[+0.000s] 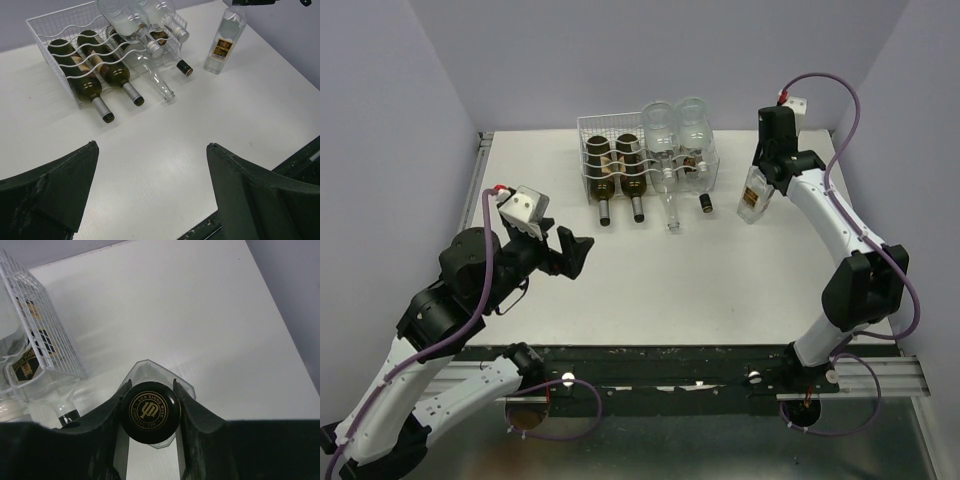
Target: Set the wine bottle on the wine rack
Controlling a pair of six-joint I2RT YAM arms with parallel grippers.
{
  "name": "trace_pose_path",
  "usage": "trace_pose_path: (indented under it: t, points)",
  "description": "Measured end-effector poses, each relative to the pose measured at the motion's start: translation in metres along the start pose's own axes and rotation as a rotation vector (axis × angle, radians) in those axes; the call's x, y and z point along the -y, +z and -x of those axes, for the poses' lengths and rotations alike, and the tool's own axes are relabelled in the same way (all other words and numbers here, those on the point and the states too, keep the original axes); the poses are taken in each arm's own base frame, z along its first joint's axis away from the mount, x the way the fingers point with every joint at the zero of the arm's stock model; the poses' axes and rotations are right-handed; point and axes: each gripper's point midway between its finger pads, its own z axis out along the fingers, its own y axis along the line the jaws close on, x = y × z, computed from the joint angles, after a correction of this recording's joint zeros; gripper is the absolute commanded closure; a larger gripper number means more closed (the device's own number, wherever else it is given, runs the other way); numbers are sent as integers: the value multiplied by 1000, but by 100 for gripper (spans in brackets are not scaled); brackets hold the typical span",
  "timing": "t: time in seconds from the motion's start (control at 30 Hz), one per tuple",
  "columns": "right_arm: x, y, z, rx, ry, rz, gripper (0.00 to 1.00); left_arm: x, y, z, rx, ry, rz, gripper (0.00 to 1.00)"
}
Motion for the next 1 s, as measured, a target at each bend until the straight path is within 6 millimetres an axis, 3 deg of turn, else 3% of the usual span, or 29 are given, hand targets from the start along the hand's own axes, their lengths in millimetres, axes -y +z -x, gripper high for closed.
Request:
trace_pose_path:
  t: [0.1,0.33,0.53,0.67,0.83,1.0]
  points:
    - [-1,0,0,2,2,3,99,0,6,-5,-19,4,3,1]
    - [10,-18,-9,-39,-3,4,100,2,34,-34,-92,30,-8,1]
    - [28,-73,-24,-98,24,97,99,18,63,-60,-146,51,-94,1]
    - [30,-116,-35,-112,113,220,99,43,79,-79,-161,39,-238,1]
    - [20,-165,-63,-182,221,411,100,69,92,-98,-166,-4,-385,1]
    - [-2,-198,-93,-304,326,597,99,95,95,-122,-145,30,-505,1]
